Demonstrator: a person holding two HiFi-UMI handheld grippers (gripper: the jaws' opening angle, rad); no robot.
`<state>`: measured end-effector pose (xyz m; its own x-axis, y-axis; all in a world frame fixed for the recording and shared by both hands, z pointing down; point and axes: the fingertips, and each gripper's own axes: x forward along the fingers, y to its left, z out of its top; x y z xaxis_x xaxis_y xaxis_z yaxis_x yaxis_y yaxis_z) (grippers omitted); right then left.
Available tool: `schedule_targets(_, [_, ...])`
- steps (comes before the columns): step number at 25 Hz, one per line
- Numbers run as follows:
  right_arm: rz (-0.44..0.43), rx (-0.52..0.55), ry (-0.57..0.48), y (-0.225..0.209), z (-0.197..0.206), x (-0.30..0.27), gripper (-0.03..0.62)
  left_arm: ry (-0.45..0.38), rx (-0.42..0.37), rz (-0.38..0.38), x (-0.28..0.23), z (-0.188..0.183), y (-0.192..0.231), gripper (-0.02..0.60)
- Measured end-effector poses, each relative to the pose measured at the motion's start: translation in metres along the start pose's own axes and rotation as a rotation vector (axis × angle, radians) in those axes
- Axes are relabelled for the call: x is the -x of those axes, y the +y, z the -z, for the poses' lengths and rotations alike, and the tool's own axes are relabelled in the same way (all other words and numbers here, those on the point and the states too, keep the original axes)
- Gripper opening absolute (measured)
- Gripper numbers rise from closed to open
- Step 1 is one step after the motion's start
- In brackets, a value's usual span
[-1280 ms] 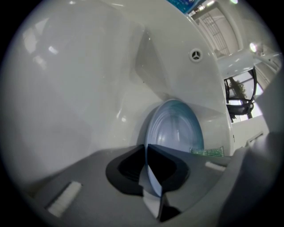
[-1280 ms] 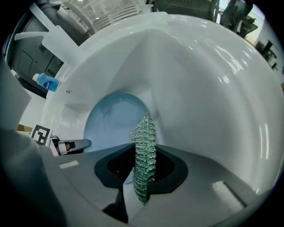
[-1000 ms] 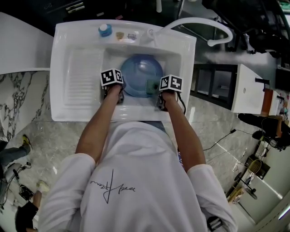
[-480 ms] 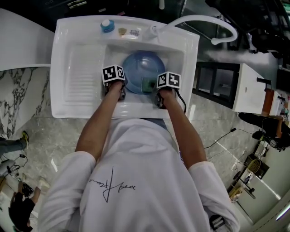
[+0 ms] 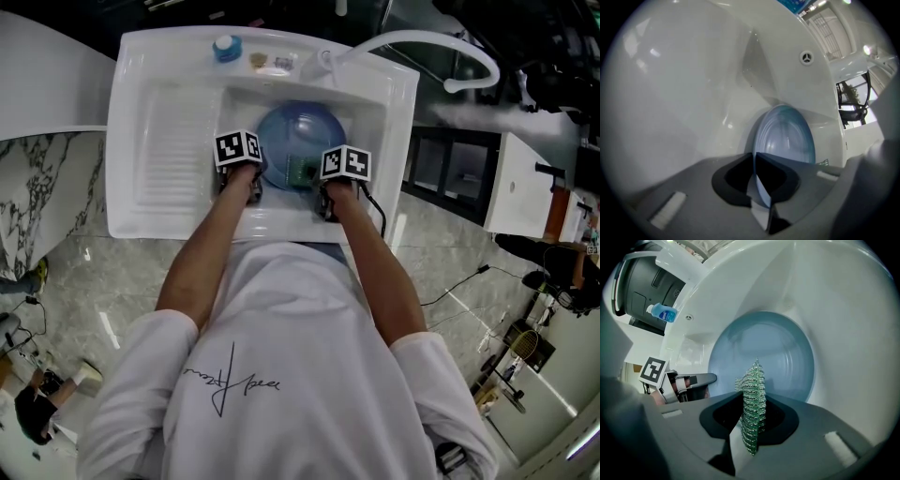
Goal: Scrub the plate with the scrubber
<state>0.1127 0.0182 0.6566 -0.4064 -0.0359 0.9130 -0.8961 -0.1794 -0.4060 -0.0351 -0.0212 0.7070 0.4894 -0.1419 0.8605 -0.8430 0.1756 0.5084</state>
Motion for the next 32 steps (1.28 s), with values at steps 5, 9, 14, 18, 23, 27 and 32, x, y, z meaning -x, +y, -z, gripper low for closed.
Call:
schedule_targets(5, [-0.019, 0.001, 0.001, 0.008, 0.0, -0.003, 0.063, 0.001, -0.003, 0.0, 0.0, 0.001, 0.0, 0.074])
schedule_targets(9, [-0.028, 0.009, -0.003, 0.011, 0.0, -0.006, 0.063, 0.001, -0.005, 0.002, 0.0, 0.001, 0.0, 0.074])
schedule_targets(14, [-0.055, -0.004, -0.004, 0.016, -0.001, -0.011, 0.063, 0.0, -0.006, 0.002, -0.001, 0.001, 0.0, 0.074])
schedule_targets(18, [-0.077, -0.033, -0.001, 0.02, -0.002, -0.015, 0.063, 0.0, -0.007, 0.002, -0.001, 0.0, 0.0, 0.074])
schedule_targets(23, [-0.113, -0.075, 0.003, 0.027, -0.003, -0.02, 0.063, 0.001, -0.005, 0.002, 0.0, 0.0, 0.0, 0.074])
schedule_targets(27, [-0.145, -0.098, -0.001, 0.034, -0.007, -0.024, 0.063, 0.001, -0.005, 0.002, 0.0, -0.001, 0.0, 0.074])
schedule_targets(32, [-0.195, -0.103, -0.022, 0.047, -0.013, -0.028, 0.063, 0.003, -0.005, 0.004, -0.001, 0.0, 0.0, 0.074])
